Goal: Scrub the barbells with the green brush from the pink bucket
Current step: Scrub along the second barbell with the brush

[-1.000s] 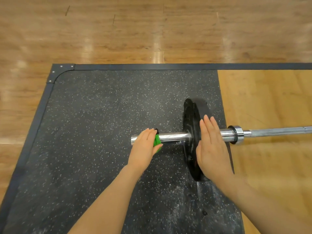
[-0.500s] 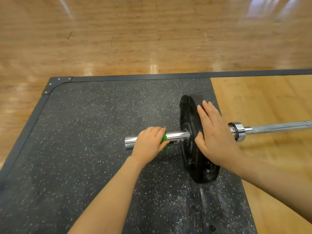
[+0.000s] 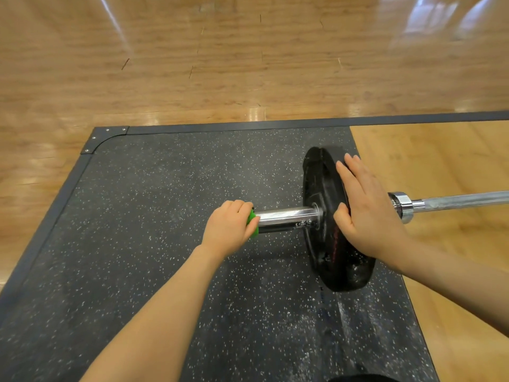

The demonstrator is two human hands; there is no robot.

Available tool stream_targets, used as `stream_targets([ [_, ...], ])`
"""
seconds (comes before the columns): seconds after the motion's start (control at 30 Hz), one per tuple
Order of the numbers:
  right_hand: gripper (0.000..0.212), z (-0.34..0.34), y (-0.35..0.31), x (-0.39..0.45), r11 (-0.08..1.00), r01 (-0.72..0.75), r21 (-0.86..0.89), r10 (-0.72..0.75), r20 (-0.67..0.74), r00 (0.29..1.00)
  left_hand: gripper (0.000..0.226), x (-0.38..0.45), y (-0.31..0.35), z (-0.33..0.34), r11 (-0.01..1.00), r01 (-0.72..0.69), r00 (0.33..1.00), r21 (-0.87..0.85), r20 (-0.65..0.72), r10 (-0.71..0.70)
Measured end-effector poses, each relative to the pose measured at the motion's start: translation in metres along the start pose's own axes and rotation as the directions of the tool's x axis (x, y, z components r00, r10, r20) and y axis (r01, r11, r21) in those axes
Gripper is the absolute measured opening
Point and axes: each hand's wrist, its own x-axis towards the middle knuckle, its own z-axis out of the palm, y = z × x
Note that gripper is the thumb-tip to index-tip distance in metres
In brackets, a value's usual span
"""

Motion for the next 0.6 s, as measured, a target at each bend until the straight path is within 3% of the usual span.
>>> stream_targets([
  [0.27, 0.067, -0.001, 0.000, -0.002, 0.999, 0.003, -0.033, -0.002, 0.012, 1.000, 0.050, 0.003, -0.009, 0.003, 0.988, -0.155, 0.988, 0.007, 0.028, 0.155],
  [0.43, 0.067, 0.001, -0.001, -0.003, 0.999, 0.002, -0.042, -0.002, 0.009, 1.000, 0.055, -0.011, -0.043, -0.002, 0.995, -0.090, 0.995, -0.045, 0.028, 0.092],
  [0.6, 0.068, 0.001, 0.001, -0.002, 0.999, 0.009, -0.046, -0.009, 0.000, 1.000, 0.056, 0.007, -0.013, 0.003, 0.989, -0.146, 0.988, -0.028, 0.044, 0.147],
])
